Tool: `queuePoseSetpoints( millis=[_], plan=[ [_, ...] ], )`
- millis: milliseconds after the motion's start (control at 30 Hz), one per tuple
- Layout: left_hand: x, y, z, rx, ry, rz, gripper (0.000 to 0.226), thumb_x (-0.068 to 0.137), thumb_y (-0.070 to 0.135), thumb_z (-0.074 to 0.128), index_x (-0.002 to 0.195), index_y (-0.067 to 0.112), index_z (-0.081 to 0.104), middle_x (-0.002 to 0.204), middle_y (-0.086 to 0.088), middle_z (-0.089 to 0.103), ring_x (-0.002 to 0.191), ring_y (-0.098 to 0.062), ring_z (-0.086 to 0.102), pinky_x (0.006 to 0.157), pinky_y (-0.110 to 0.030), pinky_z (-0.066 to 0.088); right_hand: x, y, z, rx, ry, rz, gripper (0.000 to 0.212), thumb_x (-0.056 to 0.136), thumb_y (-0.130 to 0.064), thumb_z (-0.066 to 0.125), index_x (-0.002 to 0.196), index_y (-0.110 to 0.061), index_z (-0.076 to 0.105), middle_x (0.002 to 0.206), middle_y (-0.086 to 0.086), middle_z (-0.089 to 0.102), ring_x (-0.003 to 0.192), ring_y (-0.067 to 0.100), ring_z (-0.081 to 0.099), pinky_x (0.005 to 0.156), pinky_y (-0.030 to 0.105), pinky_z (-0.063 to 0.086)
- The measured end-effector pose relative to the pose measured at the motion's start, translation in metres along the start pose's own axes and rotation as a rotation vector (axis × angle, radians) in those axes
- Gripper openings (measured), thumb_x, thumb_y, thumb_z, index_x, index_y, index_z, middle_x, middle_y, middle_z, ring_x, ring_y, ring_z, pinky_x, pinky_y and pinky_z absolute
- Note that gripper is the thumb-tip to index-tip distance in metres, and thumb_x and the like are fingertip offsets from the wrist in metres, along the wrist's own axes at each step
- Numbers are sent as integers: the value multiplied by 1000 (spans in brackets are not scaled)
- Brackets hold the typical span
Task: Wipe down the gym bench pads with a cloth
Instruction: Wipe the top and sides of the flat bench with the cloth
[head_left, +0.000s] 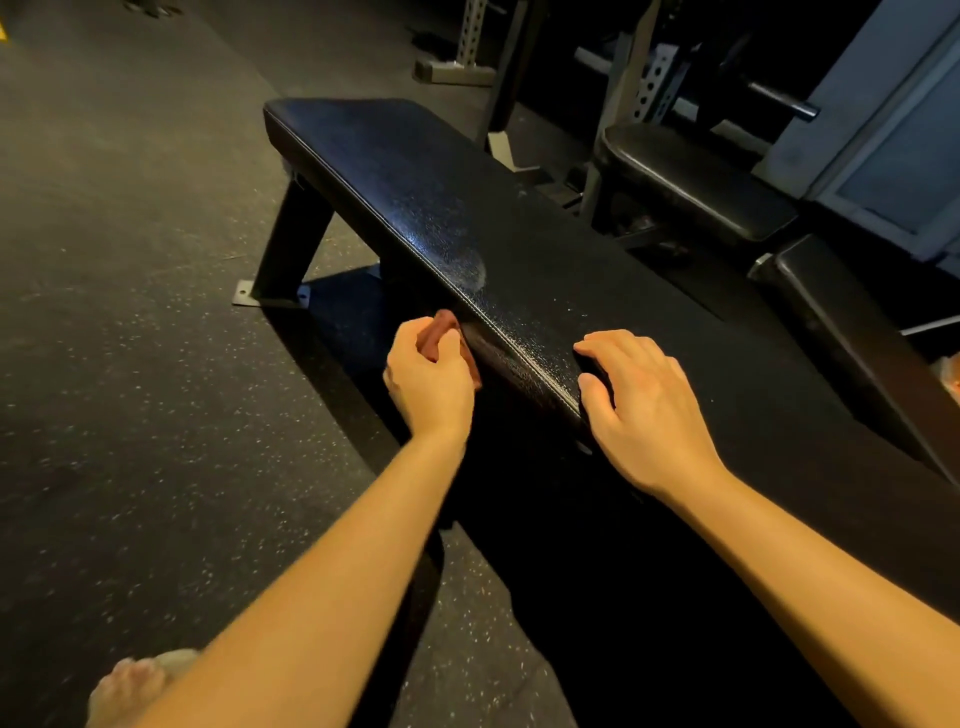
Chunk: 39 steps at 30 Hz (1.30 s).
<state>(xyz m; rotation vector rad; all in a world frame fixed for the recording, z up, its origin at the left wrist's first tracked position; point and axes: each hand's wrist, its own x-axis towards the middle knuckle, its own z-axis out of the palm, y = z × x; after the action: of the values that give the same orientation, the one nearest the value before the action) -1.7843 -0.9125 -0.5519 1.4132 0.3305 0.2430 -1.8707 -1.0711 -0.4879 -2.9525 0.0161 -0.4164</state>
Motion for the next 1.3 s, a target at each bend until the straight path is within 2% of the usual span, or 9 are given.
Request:
queuePoseSetpoints(
  millis=[200, 333, 433, 567, 667, 800, 967, 1167, 1300],
  plan=[
    [-109, -14, -6, -162, -263, -34, 25, 91, 2, 64, 102, 24, 70, 101, 7, 75, 94, -10, 73, 77, -39, 63, 3, 1, 1, -9, 4, 15, 34, 103, -30, 46, 134, -24, 58, 137, -10, 55, 130, 9, 44, 101, 30, 32],
    [0, 4, 3, -55, -48, -17, 23, 86, 7, 61, 88, 29, 67, 76, 0, 71, 64, -18, 70, 63, -44, 61, 1, 2, 2, 14, 8, 3, 33, 103, -29, 46, 132, -23, 59, 136, -11, 55, 129, 8, 44, 100, 30, 31],
    [40, 17, -3, 80, 3, 43, 22, 91, 8, 62, 91, 30, 66, 84, 10, 67, 78, -5, 65, 81, -36, 59, 1, 2, 0, 22, 6, 1, 32, 103, -29, 46, 132, -23, 59, 135, -12, 56, 128, 9, 45, 102, 32, 33],
    [-51, 4, -3, -35, -136, 201, 28, 88, -6, 61, 99, 20, 67, 99, 4, 71, 91, 1, 68, 81, -11, 48, 3, 2, 0, 10, -10, 14, 33, 103, -30, 46, 133, -24, 59, 136, -11, 56, 129, 8, 45, 102, 32, 33],
    [-69, -1, -8, -43, -216, 183, 28, 87, -7, 61, 102, 15, 70, 99, 3, 74, 93, -3, 71, 81, -14, 53, 2, 1, -1, 0, -7, 23, 33, 103, -30, 48, 133, -23, 59, 136, -10, 56, 130, 10, 45, 102, 33, 34],
    [37, 15, -1, 27, -39, 73, 25, 85, 13, 62, 89, 36, 68, 85, 9, 71, 79, -14, 70, 82, -43, 61, 2, -1, -1, 15, -12, 15, 32, 103, -29, 47, 131, -23, 59, 135, -11, 56, 129, 10, 45, 103, 35, 35],
    [-16, 9, -3, 13, -56, 131, 21, 89, 7, 65, 99, 25, 68, 93, 10, 71, 90, -4, 66, 89, -35, 57, 3, -2, -5, 39, -10, 21, 30, 103, -29, 48, 130, -23, 60, 133, -12, 57, 127, 10, 46, 103, 34, 35],
    [-169, -12, -12, -141, -357, 58, 25, 90, -4, 65, 102, 17, 69, 103, 6, 74, 100, -5, 72, 86, -36, 61, -9, 3, -36, 87, -147, 51, 39, 104, -24, 48, 143, -21, 53, 147, -7, 53, 138, 14, 44, 113, 35, 35],
    [-94, -2, -2, -114, -137, -3, 20, 87, 4, 66, 93, 23, 67, 90, 10, 74, 79, 4, 69, 75, -27, 60, -65, 22, -64, -12, -148, 113, 38, 104, -18, 46, 142, -19, 54, 149, -6, 51, 138, 16, 45, 114, 37, 35]
  ],
)
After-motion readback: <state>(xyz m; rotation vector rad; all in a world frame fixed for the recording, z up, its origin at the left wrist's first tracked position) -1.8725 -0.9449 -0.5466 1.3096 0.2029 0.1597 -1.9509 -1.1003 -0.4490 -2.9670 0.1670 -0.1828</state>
